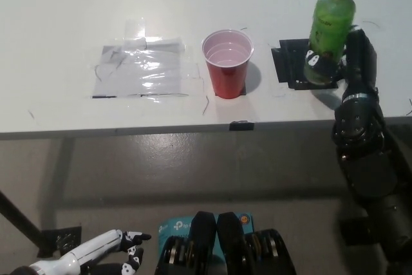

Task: The robot uses its right hand to pick up a bottle kept in the middle of the desk and tilt it into a cup kept next to it to pour water out

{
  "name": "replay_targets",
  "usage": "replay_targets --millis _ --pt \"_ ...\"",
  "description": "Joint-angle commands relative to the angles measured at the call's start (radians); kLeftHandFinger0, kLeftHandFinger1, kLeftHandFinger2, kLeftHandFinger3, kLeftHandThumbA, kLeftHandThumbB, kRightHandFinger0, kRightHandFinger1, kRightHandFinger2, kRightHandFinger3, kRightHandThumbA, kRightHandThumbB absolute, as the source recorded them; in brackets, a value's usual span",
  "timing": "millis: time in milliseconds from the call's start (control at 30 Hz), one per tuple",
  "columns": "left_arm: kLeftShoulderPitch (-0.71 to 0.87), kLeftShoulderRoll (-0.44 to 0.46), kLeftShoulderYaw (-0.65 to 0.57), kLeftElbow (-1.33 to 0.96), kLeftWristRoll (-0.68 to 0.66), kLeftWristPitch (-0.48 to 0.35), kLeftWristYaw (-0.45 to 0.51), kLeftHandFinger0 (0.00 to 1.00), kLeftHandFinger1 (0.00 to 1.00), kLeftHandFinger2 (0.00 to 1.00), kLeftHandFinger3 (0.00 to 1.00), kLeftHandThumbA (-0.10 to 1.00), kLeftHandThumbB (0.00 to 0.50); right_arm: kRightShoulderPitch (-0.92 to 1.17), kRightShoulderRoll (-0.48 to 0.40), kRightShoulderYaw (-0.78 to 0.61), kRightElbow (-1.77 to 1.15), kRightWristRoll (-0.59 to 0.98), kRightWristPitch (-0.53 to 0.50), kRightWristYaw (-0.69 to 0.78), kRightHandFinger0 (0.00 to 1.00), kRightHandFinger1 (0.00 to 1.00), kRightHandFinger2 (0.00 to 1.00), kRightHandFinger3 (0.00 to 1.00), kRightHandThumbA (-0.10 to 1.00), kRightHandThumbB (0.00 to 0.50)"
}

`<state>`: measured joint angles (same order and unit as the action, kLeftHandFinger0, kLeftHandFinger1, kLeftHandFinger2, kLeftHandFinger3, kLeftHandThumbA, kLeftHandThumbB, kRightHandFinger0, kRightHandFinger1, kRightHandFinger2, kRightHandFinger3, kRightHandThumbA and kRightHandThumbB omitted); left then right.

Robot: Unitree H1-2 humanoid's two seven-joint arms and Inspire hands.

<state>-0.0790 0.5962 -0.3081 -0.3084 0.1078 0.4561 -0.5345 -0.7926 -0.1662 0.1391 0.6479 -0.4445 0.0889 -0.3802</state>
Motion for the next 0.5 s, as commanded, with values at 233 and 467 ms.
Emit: replay_targets --millis 233,467 --pt "-0.010 0.024 0.011 -0.017 -0.001 0.014 -0.031 1.00 1.00 1.00 1.00 0.95 0.435 -0.120 -0.074 0.174 -0.035 -0.138 -0.096 0.027 0.00 0.00 0.00 0.14 -0.10 0.085" --pt "-0.015 0.026 0.006 -0.012 0.002 0.014 -0.035 1.00 1.00 1.00 1.00 0.95 0.422 -0.139 -0.080 0.246 -0.015 -0.176 -0.094 0.069 0.00 0.00 0.02 0.22 -0.10 0.098"
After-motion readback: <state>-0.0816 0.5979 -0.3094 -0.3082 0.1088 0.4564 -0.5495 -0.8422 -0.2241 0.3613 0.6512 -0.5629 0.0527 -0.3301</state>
